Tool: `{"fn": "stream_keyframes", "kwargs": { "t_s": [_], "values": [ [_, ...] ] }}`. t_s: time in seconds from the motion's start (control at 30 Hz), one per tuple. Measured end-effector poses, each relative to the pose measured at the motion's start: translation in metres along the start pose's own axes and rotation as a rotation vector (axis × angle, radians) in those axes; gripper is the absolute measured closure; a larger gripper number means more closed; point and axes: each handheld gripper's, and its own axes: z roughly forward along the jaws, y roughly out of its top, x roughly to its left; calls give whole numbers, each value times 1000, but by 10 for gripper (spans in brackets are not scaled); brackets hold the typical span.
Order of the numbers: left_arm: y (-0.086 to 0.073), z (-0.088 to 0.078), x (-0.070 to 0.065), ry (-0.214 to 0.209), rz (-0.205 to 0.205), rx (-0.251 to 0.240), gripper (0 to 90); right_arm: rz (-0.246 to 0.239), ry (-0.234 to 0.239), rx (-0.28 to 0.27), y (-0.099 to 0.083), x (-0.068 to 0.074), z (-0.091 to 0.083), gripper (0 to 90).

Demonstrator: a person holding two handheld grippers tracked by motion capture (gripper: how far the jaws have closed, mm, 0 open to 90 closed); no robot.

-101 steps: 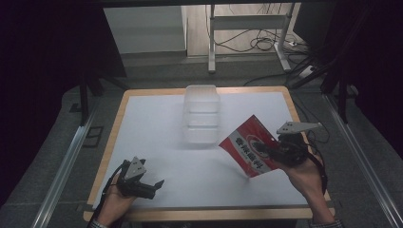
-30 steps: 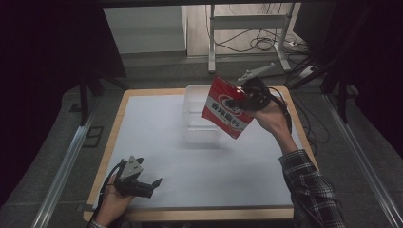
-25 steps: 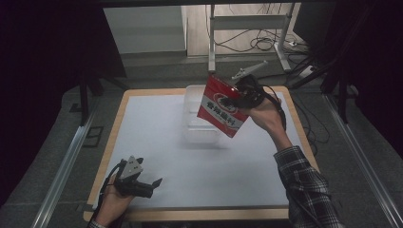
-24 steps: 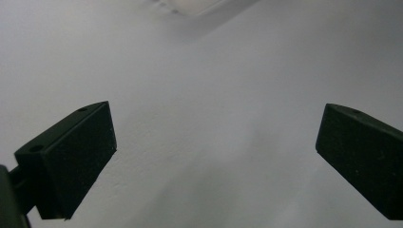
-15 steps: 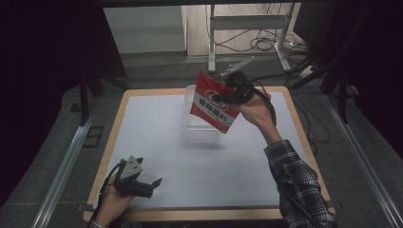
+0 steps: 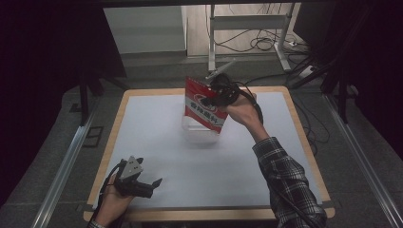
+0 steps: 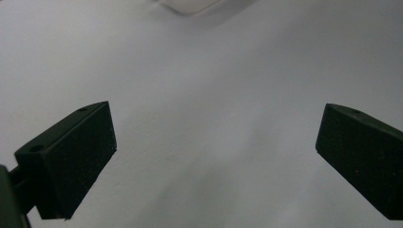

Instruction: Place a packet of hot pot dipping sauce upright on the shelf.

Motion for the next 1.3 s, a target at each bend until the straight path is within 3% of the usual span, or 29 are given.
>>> {"fn": "stream_keyframes", "kwargs": {
  "t_s": [0.27,0.63,0.73,0.93,1.3],
  "values": [
    [0,0,0,1,1,2,0,-11,-5,66,0,-3,24,875],
    [0,0,0,0,6,8,0,-16,-31,112,-1,-3,47,876],
    [0,0,0,1,4,6,0,-17,-12,97,0,0,55,876],
    [0,0,0,3,3,5,0,-12,-42,104,1,-1,53,871],
    [0,0,0,-2,5,4,0,-15,-61,53,1,2,48,661]
  ]
}}
